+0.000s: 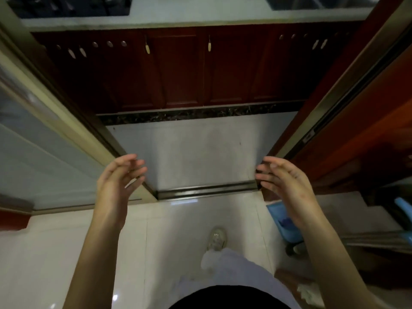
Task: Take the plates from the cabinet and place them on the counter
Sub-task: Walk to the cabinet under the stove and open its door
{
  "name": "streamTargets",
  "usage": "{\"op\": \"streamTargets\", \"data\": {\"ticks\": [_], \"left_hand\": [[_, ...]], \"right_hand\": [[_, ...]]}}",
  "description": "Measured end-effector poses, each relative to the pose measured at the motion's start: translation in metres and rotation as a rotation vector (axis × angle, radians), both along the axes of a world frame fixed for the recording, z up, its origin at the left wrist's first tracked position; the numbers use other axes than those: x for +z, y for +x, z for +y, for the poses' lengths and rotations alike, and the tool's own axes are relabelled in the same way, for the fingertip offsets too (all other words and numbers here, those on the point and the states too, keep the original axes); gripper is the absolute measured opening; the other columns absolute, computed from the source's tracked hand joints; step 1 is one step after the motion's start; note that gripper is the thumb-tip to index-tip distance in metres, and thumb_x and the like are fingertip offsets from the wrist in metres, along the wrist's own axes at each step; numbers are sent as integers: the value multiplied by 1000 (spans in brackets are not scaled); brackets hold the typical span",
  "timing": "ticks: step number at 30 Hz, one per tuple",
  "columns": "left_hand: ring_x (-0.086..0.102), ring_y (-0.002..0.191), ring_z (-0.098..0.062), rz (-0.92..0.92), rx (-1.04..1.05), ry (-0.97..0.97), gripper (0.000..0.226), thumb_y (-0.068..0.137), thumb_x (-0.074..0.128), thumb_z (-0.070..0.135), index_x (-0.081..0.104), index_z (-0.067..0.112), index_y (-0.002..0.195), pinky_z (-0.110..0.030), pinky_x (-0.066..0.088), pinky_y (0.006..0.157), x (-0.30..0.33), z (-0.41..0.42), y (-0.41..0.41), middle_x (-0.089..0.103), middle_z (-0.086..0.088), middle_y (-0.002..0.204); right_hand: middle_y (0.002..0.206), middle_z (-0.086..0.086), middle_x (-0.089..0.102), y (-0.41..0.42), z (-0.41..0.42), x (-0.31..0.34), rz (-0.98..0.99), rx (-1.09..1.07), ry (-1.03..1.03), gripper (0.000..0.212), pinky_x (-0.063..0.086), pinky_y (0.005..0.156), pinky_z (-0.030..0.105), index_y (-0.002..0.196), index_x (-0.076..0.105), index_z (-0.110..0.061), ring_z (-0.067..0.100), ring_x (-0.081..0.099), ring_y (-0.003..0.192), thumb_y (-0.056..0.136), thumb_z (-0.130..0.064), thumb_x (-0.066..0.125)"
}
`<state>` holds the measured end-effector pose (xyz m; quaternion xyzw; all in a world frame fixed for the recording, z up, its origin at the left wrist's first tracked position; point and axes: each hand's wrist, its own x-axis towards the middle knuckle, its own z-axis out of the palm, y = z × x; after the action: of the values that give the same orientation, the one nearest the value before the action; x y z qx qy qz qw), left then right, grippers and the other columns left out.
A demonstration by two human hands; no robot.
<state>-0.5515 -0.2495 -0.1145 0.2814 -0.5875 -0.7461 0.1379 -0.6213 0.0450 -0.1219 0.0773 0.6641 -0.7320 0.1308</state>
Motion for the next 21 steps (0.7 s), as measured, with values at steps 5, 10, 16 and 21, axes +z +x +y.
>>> {"op": "streamTargets", "data": {"ticks": [5, 10, 16, 21], "left_hand": [[70, 81, -8, 26, -24, 17, 25, 93, 40, 12, 63, 21, 90, -20, 55, 75, 4, 5, -87, 74, 8, 78], [71, 82, -10, 7, -12, 14, 24, 93, 41, 14, 64, 20, 92, -19, 57, 74, 2, 9, -144, 75, 6, 81], [69, 86, -12, -31, 3, -29, 23, 93, 42, 14, 64, 22, 93, -20, 55, 73, -4, -13, -215, 70, -1, 94], [69, 80, -6, -36, 1, -32, 24, 94, 40, 12, 61, 21, 94, -17, 56, 72, -6, -48, -299, 67, -2, 95]], "right_hand": [[91, 2, 71, -91, -8, 5, -9, 50, 30, 25, 56, 67, 18, 93, 67, -25, 10, 70, 77, 94, -13, 45], [94, 3, 72, -165, -27, 3, -40, 89, 53, 21, 55, 67, 16, 96, 66, -23, 12, 71, 80, 93, -15, 48], [96, 5, 70, -250, -56, 0, -61, 107, 76, 20, 54, 64, 15, 101, 64, -18, 14, 70, 80, 93, -12, 47], [95, 6, 69, -336, -92, 1, -47, 89, 90, 19, 55, 67, 19, 101, 64, -17, 18, 68, 81, 93, -10, 47]]}}
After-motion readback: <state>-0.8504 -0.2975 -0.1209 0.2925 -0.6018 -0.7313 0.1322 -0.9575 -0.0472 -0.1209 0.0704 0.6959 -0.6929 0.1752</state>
